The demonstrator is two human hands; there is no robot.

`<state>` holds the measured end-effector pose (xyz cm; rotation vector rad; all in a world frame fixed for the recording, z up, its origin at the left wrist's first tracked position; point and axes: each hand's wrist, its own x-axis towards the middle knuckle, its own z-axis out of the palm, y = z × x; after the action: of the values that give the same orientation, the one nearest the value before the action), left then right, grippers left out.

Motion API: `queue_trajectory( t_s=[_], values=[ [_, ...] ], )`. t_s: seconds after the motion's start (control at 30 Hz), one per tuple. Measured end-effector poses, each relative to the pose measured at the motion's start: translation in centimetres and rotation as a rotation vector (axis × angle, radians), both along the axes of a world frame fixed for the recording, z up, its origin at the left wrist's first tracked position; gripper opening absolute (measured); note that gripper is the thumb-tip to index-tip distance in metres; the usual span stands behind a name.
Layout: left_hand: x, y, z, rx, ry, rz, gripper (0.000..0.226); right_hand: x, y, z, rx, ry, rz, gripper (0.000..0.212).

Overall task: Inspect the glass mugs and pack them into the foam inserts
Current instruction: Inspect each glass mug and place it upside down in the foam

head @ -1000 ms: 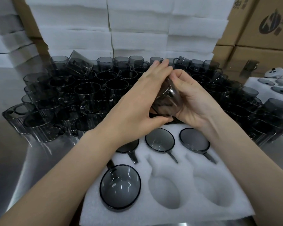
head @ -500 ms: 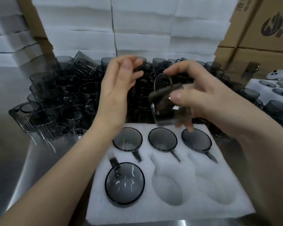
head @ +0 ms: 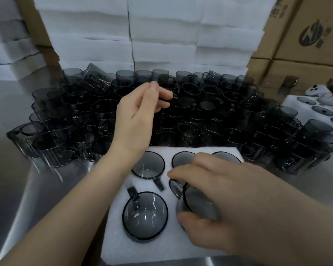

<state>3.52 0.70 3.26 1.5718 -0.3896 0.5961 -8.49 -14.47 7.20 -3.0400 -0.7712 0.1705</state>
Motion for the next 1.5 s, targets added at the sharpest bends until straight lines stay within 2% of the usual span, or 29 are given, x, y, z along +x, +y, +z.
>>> queue_trajectory(
  t_s=[0.1,0.2,0.4,0.5,0.67,0.77,0.87,1.0,1.07,1.13,1.2,1.27,1.4,1.5],
  values=[
    [0.1,0.0,-0.1,0.023,0.008,-0.007,0.036,-0.5,0.3,-1.2,0.041,-0.161,-0.006,0.050],
    [0.2,0.0,-0.2,0.044,0.015,-0.015,0.037,-0.7,0.5,-2.8,0.010,-0.234,0.025,0.061],
    [0.3,-0.1,-0.4,0.058,0.041,-0.027,0.037,-0.2,-0.1,-2.8,-0.026,-0.174,0.059,0.069],
    [0.2,-0.1,-0.4,0.075,0.044,-0.032,0.038,-0.2,-0.2,-3.1,-0.007,-0.169,0.043,0.063],
    [0.2,-0.1,-0.4,0.085,0.045,-0.032,0.038,-0.5,0.1,-2.8,0.185,-0.098,0.016,0.059],
    [0.2,-0.1,-0.4,0.090,0.049,-0.035,0.038,-0.6,0.8,-2.8,0.313,-0.080,-0.111,0.068],
    [0.2,0.0,-0.5,0.108,0.055,-0.036,0.039,-1.0,1.3,-2.4,0.256,-0.096,-0.126,0.068],
    [0.3,0.0,-0.5,0.128,0.055,-0.037,0.038,0.1,1.0,-3.1,0.293,-0.120,-0.069,0.085],
    [0.3,0.0,-0.5,0.132,0.058,-0.038,0.038,0.0,1.6,-2.4,0.260,-0.121,-0.102,0.081],
    [0.3,0.0,-0.5,0.137,0.061,-0.037,0.038,-0.2,1.7,-2.4,0.130,-0.129,-0.160,0.073],
    [0.3,0.0,-0.5,0.138,0.062,-0.038,0.037,0.1,1.5,-3.2,0.022,-0.177,-0.061,0.072],
    [0.3,-0.1,-0.5,0.140,0.060,-0.045,0.037,0.4,1.1,-3.9,-0.041,-0.112,0.017,0.078],
    [0.4,-0.2,-0.6,0.153,0.059,-0.053,0.037,0.1,0.6,-4.1,-0.089,-0.107,0.033,0.088],
    [0.4,-0.2,-0.4,0.119,0.050,-0.048,0.037,1.0,0.8,-3.4,-0.103,-0.087,0.160,0.099]
  ],
)
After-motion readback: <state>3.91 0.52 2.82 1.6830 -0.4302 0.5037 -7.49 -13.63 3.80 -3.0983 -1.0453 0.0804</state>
